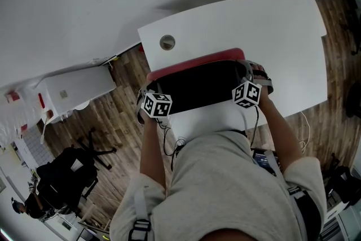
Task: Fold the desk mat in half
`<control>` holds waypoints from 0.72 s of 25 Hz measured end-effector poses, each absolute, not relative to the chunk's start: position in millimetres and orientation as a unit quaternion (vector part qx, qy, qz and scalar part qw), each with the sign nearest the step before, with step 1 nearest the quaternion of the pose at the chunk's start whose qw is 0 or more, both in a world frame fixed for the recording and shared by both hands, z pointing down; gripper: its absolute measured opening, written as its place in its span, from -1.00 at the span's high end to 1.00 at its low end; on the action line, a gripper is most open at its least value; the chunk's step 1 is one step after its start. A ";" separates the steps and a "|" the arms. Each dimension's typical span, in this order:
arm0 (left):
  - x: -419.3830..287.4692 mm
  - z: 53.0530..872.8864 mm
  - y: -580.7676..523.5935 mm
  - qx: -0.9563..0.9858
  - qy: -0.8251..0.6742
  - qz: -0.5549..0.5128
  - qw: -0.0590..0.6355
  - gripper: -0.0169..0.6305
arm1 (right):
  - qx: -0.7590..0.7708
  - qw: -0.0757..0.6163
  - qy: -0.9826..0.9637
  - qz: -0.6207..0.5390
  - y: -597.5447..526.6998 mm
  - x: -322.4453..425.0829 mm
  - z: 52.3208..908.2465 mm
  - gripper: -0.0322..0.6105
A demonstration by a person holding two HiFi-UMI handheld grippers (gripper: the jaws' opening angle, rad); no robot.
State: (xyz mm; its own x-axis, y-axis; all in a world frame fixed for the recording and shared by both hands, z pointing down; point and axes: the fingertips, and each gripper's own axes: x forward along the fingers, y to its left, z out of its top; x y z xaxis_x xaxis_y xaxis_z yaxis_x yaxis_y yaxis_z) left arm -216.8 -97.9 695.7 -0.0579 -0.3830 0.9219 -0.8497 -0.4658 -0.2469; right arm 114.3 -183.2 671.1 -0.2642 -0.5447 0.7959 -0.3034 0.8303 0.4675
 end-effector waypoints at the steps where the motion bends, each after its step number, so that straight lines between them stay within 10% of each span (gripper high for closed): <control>1: -217.1 695.0 -98.0 0.653 -0.472 0.552 0.212 0.83 | 0.270 0.543 -0.787 -0.111 -183.4 114.2 670.5 0.74; 18: -221.0 696.7 -106.7 0.651 -0.476 0.554 0.209 0.83 | 0.273 0.536 -0.791 -0.110 -193.6 110.0 670.0 0.74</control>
